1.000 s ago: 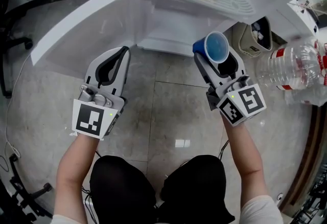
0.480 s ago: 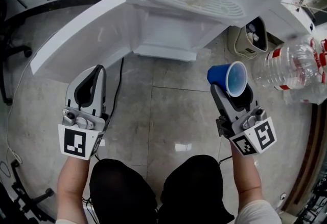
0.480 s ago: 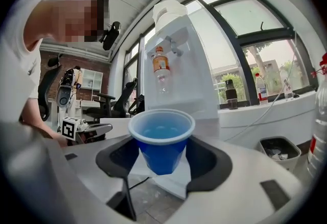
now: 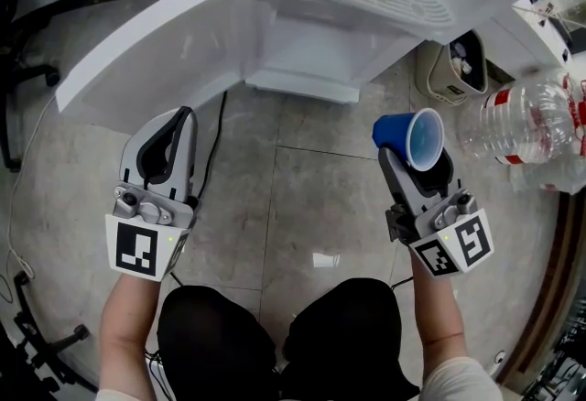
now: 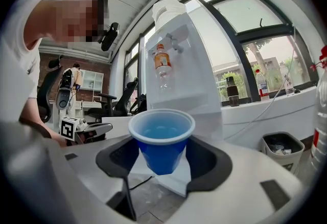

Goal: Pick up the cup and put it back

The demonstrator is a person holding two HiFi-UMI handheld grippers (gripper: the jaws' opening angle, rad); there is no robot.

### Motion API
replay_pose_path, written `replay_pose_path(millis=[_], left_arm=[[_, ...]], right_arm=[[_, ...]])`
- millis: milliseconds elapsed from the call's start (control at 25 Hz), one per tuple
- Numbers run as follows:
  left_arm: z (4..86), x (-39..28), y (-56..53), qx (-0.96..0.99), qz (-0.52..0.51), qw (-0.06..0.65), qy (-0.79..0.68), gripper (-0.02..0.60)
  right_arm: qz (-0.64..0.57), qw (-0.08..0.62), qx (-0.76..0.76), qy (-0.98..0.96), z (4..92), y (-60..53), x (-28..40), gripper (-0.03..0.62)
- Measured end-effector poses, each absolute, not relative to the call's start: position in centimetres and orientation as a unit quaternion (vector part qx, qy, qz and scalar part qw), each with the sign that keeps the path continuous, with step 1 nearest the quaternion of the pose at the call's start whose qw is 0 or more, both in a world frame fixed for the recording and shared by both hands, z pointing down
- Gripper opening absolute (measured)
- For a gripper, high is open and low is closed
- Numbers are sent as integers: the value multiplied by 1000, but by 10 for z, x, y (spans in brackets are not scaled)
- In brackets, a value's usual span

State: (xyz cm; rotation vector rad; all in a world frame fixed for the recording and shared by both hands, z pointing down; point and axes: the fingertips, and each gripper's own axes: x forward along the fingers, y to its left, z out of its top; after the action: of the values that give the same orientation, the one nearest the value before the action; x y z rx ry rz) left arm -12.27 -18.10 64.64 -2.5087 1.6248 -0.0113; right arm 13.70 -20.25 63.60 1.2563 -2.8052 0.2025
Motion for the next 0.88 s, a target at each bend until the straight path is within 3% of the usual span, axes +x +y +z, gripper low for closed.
replay_pose_path(millis=[560,880], left_arm=[[637,-114,-179,-840,-10,80,536,23],[645,-97,-182,-849,-31,77,522,23]], right_arm=[[82,22,385,-919,662,-251,94,296],[78,75,396,-912,715,-309,67,296]])
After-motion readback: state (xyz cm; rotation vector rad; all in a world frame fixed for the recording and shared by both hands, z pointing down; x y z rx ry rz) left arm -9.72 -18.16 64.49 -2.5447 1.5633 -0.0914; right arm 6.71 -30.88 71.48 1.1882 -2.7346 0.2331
